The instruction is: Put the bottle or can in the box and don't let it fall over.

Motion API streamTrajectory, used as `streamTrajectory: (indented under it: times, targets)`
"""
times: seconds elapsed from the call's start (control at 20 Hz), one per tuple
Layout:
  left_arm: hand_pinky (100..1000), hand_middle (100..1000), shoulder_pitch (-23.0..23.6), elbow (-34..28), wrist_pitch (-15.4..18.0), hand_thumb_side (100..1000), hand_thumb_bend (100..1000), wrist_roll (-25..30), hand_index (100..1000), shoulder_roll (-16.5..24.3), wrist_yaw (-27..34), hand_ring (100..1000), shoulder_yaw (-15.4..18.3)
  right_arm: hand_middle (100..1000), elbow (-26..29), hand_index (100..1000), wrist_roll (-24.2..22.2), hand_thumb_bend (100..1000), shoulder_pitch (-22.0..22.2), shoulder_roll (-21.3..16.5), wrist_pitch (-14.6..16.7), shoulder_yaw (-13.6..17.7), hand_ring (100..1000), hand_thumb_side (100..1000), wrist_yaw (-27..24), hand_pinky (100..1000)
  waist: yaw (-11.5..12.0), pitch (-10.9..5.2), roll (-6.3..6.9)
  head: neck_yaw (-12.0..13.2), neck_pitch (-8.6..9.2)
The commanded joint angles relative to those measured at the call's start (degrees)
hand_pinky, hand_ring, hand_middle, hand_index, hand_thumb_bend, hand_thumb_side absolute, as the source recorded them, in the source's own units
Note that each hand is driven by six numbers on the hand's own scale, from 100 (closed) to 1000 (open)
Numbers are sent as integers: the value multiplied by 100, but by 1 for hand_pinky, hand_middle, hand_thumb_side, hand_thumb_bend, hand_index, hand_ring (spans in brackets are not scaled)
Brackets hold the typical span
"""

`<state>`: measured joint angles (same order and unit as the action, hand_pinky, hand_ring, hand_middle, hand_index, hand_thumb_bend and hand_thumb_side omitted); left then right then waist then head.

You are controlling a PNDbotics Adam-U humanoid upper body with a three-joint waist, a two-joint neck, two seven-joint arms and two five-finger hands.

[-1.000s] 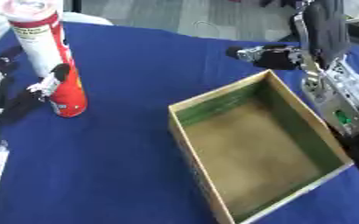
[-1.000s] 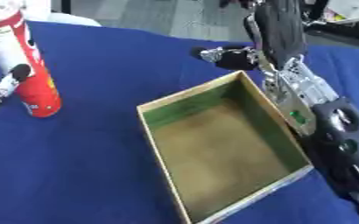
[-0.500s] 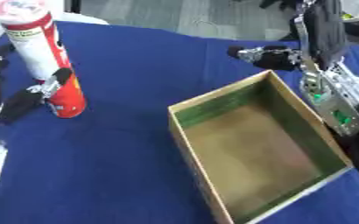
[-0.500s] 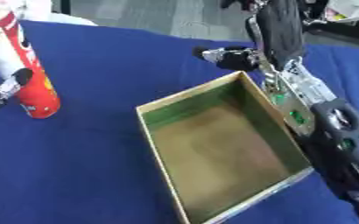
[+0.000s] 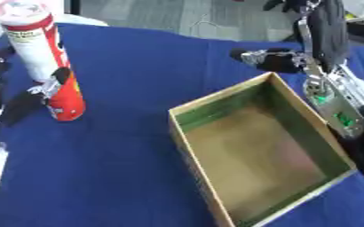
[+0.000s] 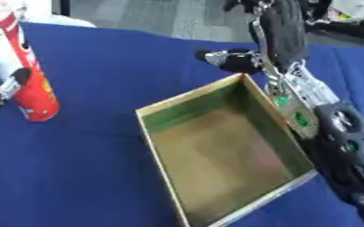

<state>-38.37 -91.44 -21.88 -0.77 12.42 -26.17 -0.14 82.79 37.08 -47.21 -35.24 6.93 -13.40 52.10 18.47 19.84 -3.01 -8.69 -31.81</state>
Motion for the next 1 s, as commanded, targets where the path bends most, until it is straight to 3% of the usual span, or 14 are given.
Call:
streamTrajectory:
  times: [0.05,0.2,0.7,1.0]
  targets:
    - [1000,1000,-131,2,24,604,633,-9,975,21,62,1000,47,500,-7,508,32,949,-127,-201,49,99,404,331,-39,576,10,-93,37,-20,86]
    - [1000,1000,-143,30,30,604,633,-28,975,17,77,1000,45,500,-32,508,48,949,-133,-202,68,103,404,331,-38,576,10,-90,38,-21,87]
    - [1000,1000,-340,109,17,529,751,-228,974,-21,-232,1000,101,534,-254,516,119,901,-256,-231,188,146,409,289,-181,589,77,34,35,-135,182]
    - [1000,1000,-459,158,68,532,719,-359,973,-62,-237,1000,124,528,-350,514,184,928,-331,-287,302,170,411,313,-234,590,97,109,10,-117,267]
